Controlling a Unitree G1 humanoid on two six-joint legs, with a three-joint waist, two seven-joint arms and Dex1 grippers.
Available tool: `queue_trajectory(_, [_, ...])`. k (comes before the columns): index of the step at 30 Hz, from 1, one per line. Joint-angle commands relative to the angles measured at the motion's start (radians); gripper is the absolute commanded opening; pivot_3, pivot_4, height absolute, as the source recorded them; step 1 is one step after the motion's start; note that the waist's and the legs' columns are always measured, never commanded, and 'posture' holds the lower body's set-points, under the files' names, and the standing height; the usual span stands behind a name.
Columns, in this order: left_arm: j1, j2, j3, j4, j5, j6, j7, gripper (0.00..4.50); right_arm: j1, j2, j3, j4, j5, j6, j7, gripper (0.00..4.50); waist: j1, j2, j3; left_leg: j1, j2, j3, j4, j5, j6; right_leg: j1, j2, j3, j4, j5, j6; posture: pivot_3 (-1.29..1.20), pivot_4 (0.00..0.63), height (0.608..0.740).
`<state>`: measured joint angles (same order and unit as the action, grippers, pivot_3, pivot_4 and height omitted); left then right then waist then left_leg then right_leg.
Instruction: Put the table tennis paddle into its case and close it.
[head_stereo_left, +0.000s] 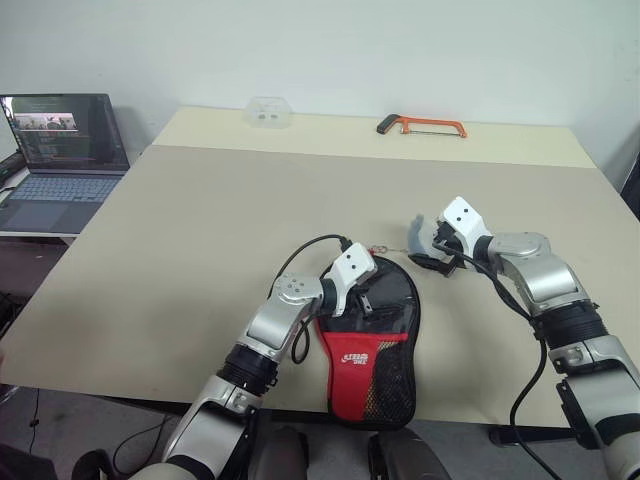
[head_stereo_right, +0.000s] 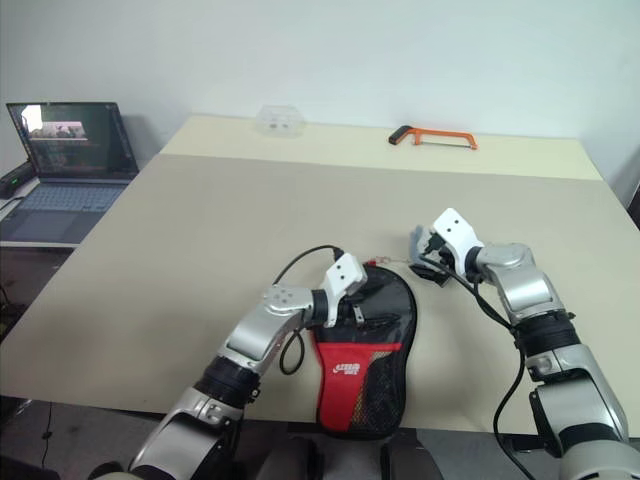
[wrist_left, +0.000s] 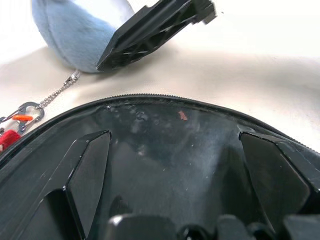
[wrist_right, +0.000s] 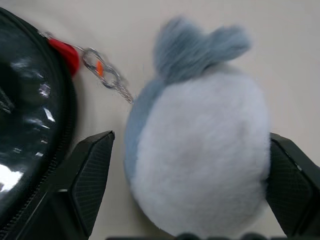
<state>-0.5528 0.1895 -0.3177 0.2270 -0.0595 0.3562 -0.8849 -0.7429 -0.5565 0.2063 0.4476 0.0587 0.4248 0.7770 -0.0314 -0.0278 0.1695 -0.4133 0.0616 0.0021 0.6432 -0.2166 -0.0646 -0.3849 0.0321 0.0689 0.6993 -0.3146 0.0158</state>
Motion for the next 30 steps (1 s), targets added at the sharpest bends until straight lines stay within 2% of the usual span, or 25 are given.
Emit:
queue_trajectory(1, [0.011,0.011,-0.012,0.032,0.005,0.004,-0.001,4.47,-0.041,0.032,-0.023,0.105,-0.025,-0.029,-0.042,4.5,-0.001,0.0,0.0,0.0,0.0,0.0,0.0,0.0,0.0,0.0,0.0,0.0,0.0,0.0,0.0,0.0,0.15,0.74])
queue_trajectory(4, [0.015,0.018,-0.015,0.026,0.005,0.003,-0.006,4.47,-0.068,0.052,-0.033,0.171,-0.037,-0.055,-0.069,4.5,-0.001,0.0,0.0,0.001,0.0,0.0,0.0,0.0,0.0,0.0,0.0,0.0,0.0,0.0,0.0,0.0,0.15,0.74])
queue_trajectory(6, [0.017,0.019,-0.016,0.02,0.005,0.004,-0.006,4.5,-0.08,0.064,-0.036,0.208,-0.052,-0.071,-0.087,4.11,-0.001,0.0,0.0,0.001,0.0,0.0,0.0,0.0,0.0,0.0,0.0,0.0,0.0,0.0,0.0,0.0,0.15,0.74])
queue_trajectory(9, [0.018,0.017,-0.02,0.019,0.007,0.002,-0.001,4.5,-0.096,0.083,-0.055,0.26,-0.06,-0.095,-0.125,3.36,-0.001,0.001,0.0,0.001,0.0,0.001,0.0,0.0,0.0,0.001,0.0,0.001,0.0,0.0,0.0,0.0,0.15,0.74])
queue_trajectory(15, [0.03,0.014,-0.03,0.007,0.008,0.005,0.001,4.5,-0.119,0.098,-0.074,0.295,-0.055,-0.117,-0.145,1.53,-0.002,0.001,0.0,0.002,0.0,0.001,0.0,0.0,0.0,0.001,0.0,0.001,0.0,0.0,0.0,0.0,0.15,0.74])
queue_trajectory(18, [0.032,0.012,-0.034,0.008,0.009,0.005,0.003,4.5,-0.124,0.098,-0.083,0.296,-0.054,-0.126,-0.146,0.93,-0.002,0.001,0.0,0.002,0.0,0.001,0.0,0.0,0.0,0.001,0.0,0.001,0.0,0.0,0.0,0.0,0.15,0.74])
queue_trajectory(22, [0.036,0.008,-0.041,0.001,0.006,0.01,-0.001,4.5,-0.125,0.082,-0.1,0.256,-0.045,-0.104,-0.131,0.65,-0.001,0.001,0.0,0.002,0.0,0.001,-0.001,0.0,0.0,0.001,0.0,0.001,0.0,0.0,0.0,0.0,0.15,0.74])
queue_trajectory(30, [0.051,0.012,-0.048,0.022,0.021,-0.002,0.018,4.5,-0.039,-0.037,-0.116,0.093,-0.05,0.005,-0.093,0.53,0.005,0.002,0.0,0.0,0.0,0.0,-0.001,0.0,0.0,0.001,-0.001,0.0,-0.002,0.0,0.0,0.0,0.15,0.74])
